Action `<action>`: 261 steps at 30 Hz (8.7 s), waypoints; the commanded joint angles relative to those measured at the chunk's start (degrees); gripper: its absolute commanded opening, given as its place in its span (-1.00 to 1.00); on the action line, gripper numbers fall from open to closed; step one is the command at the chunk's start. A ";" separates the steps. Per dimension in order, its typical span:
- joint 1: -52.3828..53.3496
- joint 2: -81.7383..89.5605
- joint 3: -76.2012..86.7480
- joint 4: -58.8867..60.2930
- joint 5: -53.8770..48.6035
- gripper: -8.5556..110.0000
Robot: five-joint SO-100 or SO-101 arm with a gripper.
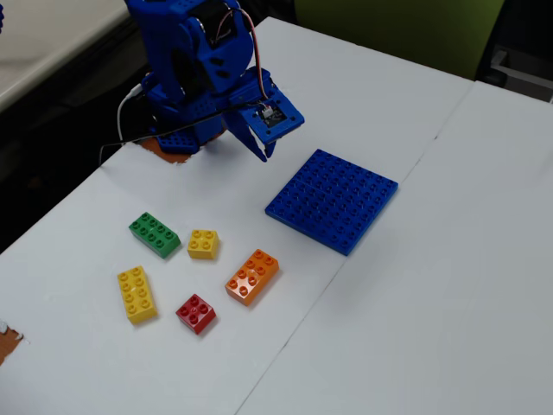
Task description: Pick up the 2x2 yellow block and go up the 8x8 blue block.
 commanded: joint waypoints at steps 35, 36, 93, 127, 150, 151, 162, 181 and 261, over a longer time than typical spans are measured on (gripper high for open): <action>31.03 -28.30 -20.57 1.67 -80.24 -0.43; 31.20 -28.74 -20.57 1.49 -80.51 -0.42; 28.92 -44.56 -20.65 -4.83 -79.54 -0.85; 4.75 -24.26 -41.48 20.04 -24.52 -0.85; -10.28 -38.76 -45.70 18.46 -11.60 -0.86; -10.37 -39.29 -45.70 18.19 -11.43 -0.86; -11.16 -40.96 -45.88 15.64 -10.55 -0.86; -13.27 -44.38 -45.88 14.68 -8.79 -0.86; -11.43 -37.97 -48.87 20.92 -9.67 -0.86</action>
